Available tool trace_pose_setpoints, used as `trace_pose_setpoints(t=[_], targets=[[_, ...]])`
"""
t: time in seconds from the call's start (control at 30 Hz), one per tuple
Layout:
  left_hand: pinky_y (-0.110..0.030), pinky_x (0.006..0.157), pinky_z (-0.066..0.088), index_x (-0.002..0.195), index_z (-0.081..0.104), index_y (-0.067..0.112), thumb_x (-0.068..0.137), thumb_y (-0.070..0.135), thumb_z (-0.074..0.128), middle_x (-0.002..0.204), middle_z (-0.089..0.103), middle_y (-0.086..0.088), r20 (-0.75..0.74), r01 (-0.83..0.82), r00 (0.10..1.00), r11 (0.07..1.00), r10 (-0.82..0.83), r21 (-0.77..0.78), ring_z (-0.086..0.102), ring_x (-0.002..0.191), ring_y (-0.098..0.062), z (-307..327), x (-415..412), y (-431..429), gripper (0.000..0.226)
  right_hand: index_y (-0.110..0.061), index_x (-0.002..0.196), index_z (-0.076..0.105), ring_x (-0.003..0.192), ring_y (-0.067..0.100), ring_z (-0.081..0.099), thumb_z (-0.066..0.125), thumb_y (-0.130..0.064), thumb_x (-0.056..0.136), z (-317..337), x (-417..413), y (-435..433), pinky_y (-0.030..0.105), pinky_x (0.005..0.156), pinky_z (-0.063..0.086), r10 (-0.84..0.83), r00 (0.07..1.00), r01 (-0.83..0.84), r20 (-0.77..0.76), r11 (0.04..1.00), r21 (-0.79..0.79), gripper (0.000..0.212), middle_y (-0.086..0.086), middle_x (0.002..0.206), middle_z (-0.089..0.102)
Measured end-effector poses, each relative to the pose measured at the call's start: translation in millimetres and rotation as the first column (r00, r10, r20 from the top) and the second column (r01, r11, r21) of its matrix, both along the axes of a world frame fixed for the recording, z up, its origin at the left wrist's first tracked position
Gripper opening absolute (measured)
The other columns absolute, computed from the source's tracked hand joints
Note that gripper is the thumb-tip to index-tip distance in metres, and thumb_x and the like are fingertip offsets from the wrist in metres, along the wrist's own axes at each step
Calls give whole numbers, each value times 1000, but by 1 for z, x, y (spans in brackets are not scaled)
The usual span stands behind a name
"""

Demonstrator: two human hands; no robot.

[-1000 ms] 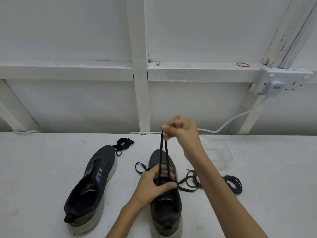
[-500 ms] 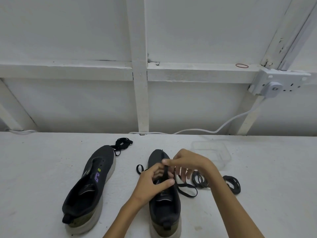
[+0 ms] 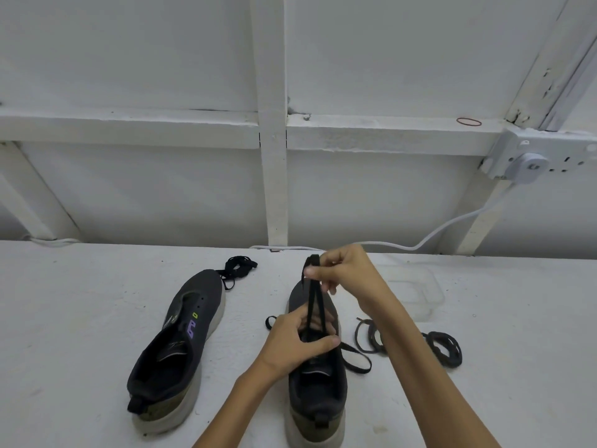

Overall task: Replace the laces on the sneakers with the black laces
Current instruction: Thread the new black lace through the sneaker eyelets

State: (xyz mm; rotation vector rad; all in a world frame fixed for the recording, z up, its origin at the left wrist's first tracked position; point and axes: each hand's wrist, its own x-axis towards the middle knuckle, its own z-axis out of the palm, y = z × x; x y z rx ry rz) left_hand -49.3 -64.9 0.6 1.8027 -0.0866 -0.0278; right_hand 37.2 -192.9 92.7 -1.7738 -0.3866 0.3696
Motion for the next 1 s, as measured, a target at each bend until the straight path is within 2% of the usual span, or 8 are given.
trace_pose_setpoints(t=[0.23, 0.37, 0.47, 0.53, 0.6, 0.67, 0.8, 1.0], targets=[[-25, 91, 53, 103, 65, 21, 77, 24, 81, 92, 74, 2, -7, -9, 1000, 1000, 9, -17, 69, 95, -12, -4, -1, 3, 31, 5, 72, 65, 42, 8, 51, 70, 4, 83, 80, 46, 8, 16, 47, 44, -205, 979, 184, 2, 881, 435, 12, 10, 69, 64], [-23, 90, 52, 103, 65, 20, 77, 20, 81, 92, 74, 2, -17, -10, 1000, 1000, 9, -24, 69, 94, -11, -2, -1, 3, 31, 3, 80, 67, 49, 11, 60, 70, -2, 86, 72, 69, 17, 20, 56, 54, -212, 977, 176, 35, 882, 436, 9, 13, 72, 62], [-23, 88, 52, 103, 64, 15, 77, 14, 81, 92, 74, 0, -34, -35, 999, 996, 32, -77, 70, 94, -13, -3, -4, 4, 30, 4, 90, 64, 57, 20, 68, 66, -18, 93, 40, 69, 6, 29, 53, 58, -15, 997, 16, -73, 1000, 15, 22, 17, 74, 64], [-24, 88, 52, 102, 64, 14, 78, 13, 80, 91, 73, -1, -36, -49, 998, 995, 46, -86, 70, 93, -14, -5, -5, 3, 30, 7, 94, 66, 60, 25, 70, 64, -37, 93, 22, 60, -8, 28, 51, 56, 133, 979, -188, -157, 887, -421, 45, 19, 77, 70], [-24, 88, 52, 103, 64, 15, 78, 13, 80, 91, 74, 0, -28, -47, 999, 996, 45, -81, 70, 93, -14, -5, -4, 1, 30, 1, 90, 71, 65, 24, 71, 60, -50, 91, 8, 44, -15, 27, 54, 54, 292, 912, -408, -288, 714, -569, 52, 13, 78, 73], [-24, 90, 52, 106, 63, 19, 79, 16, 80, 93, 74, 3, -20, -33, 999, 998, 32, -54, 70, 96, -13, -3, -3, 1, 32, -6, 81, 71, 66, 19, 67, 61, -52, 90, -6, 27, -15, 22, 54, 47, 370, 873, -488, -319, 690, -535, 48, 5, 73, 71], [-23, 88, 53, 104, 65, 20, 78, 17, 80, 95, 75, 7, -31, -47, 998, 999, 47, -17, 69, 95, -8, 0, -2, 1, 30, -7, 76, 70, 53, 16, 48, 74, -29, 86, -28, 9, -6, 22, 47, 32, 294, 944, -328, -152, 896, -298, 25, 5, 55, 56], [-24, 88, 53, 100, 63, 25, 77, 27, 80, 91, 74, 11, -13, -31, 999, 996, 32, 78, 68, 93, -6, 4, -1, 1, 28, -3, 62, 65, 41, 13, 53, 71, 0, 83, -2, 0, -2, 20, 47, 44, 274, 955, -278, -115, 960, -26, 22, 11, 52, 57]])
